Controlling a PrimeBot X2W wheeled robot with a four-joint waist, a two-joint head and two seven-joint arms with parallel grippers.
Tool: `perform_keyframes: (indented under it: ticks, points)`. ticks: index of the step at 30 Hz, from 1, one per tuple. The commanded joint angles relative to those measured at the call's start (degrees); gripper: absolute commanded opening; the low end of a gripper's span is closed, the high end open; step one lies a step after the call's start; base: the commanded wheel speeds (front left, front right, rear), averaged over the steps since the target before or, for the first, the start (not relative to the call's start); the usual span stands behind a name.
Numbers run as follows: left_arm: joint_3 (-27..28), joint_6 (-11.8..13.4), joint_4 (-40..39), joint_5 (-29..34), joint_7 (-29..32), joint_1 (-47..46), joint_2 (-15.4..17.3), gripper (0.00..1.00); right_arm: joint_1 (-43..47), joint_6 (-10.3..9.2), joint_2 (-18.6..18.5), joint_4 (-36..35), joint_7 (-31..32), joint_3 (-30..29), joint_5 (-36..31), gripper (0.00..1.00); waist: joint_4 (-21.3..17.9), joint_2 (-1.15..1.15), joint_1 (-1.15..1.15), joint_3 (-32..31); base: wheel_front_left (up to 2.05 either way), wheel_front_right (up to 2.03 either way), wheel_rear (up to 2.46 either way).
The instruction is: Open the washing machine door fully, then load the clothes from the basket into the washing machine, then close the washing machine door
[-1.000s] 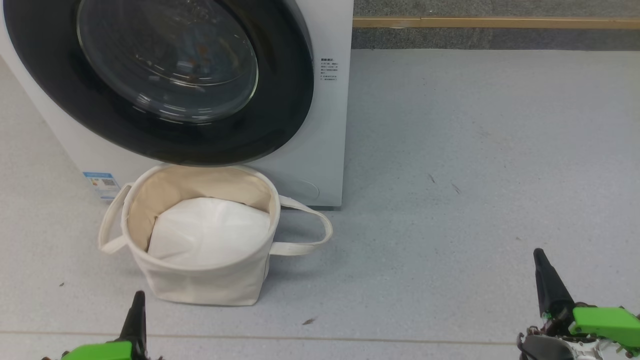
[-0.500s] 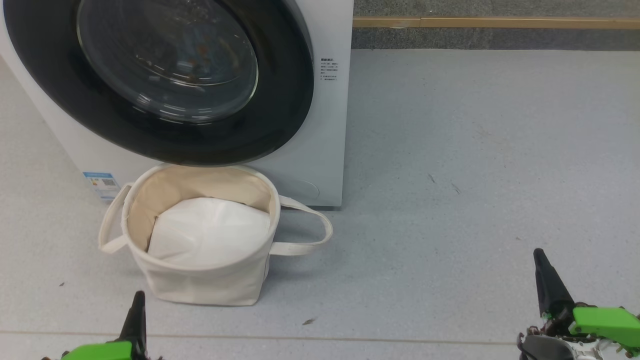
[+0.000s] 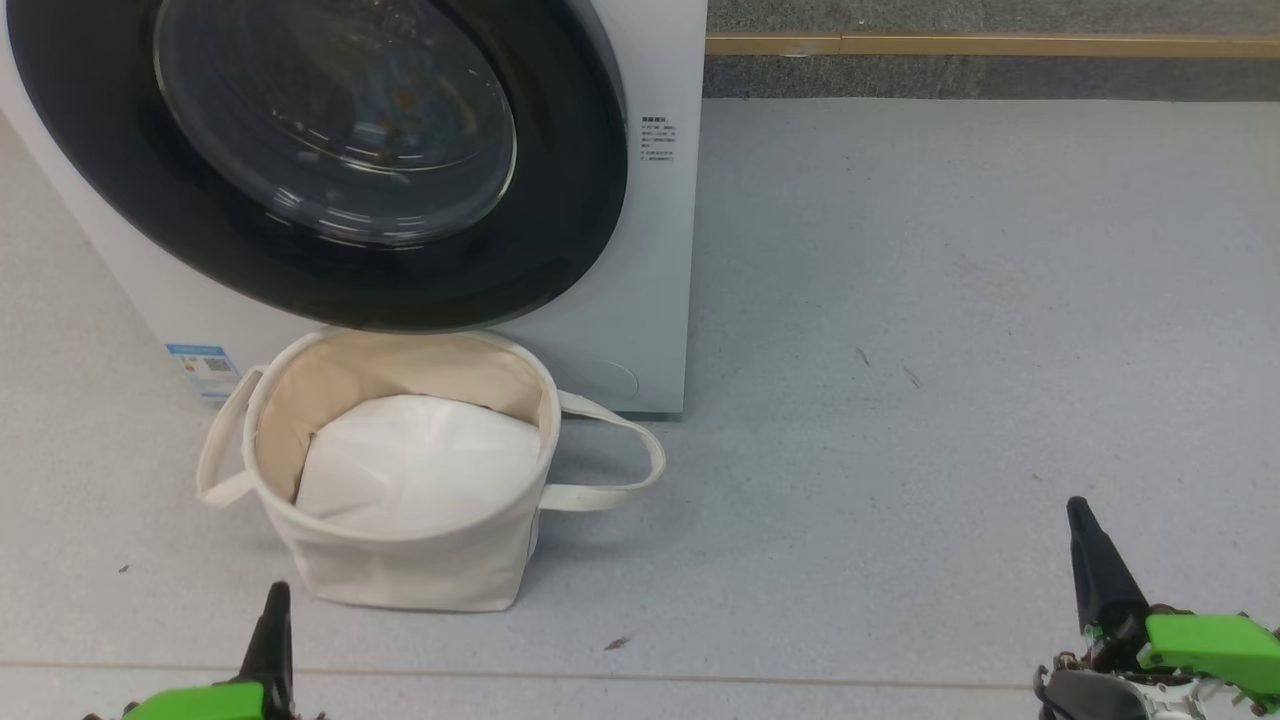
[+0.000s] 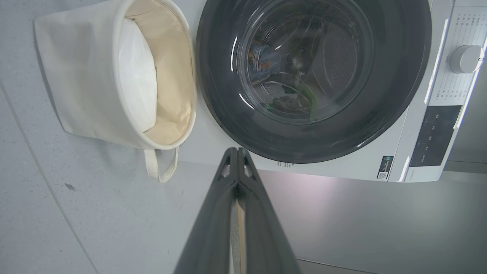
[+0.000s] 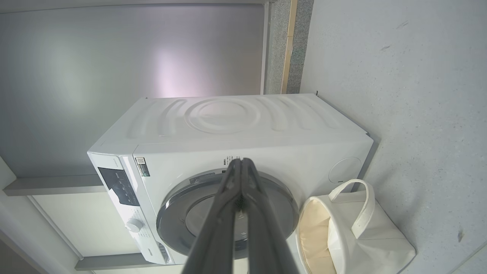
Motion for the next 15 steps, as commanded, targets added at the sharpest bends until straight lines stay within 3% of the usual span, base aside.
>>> perform_keyframes:
  ticks: [1,15]
  points:
    - [2.39,-0.41,-2.13,-0.24,0.53,-1.45,0.46,0.0,-1.7,0.02,-0.72,-2.09,0.43,1.47,0.33,0.0,0.0,0.0,0.0,0.0,0.0,0.0,0.0]
    - [2.4,-0.41,-2.13,-0.24,0.53,-1.45,0.46,0.0,-1.7,0.02,-0.72,-2.09,0.43,1.47,0.33,0.0,0.0,0.0,0.0,0.0,0.0,0.0,0.0]
